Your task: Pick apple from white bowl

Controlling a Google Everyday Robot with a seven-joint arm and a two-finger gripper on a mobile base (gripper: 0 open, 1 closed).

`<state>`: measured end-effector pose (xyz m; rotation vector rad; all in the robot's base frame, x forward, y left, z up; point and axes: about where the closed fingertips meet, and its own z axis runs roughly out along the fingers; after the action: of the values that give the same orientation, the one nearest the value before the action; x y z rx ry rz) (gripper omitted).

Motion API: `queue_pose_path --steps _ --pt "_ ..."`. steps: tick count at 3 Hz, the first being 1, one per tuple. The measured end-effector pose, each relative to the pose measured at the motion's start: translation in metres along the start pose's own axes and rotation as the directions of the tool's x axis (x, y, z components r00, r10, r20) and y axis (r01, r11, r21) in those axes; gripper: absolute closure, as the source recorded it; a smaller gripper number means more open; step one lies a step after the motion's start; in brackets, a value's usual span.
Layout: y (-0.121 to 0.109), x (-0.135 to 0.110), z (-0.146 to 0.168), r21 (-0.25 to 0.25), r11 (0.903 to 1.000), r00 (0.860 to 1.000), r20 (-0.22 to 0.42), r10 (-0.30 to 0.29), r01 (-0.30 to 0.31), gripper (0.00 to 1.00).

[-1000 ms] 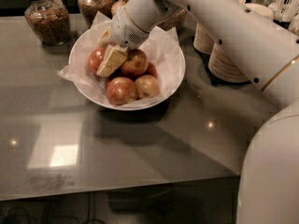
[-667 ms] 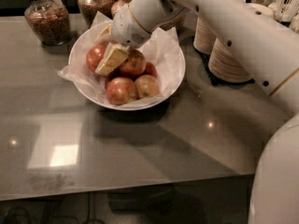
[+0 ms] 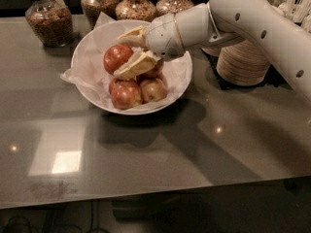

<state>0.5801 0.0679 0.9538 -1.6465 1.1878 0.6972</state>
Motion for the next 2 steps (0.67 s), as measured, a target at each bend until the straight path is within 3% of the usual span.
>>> queue_pose_path --steps 1,2 --pt "0.007 -0.007 -0.033 0.072 0.9974 0.997 0.082 0.001 -0.007 1.00" --pt "0.012 -0.028 -0.062 0.122 0.9923 0.995 0.097 -0.033 0.021 1.00"
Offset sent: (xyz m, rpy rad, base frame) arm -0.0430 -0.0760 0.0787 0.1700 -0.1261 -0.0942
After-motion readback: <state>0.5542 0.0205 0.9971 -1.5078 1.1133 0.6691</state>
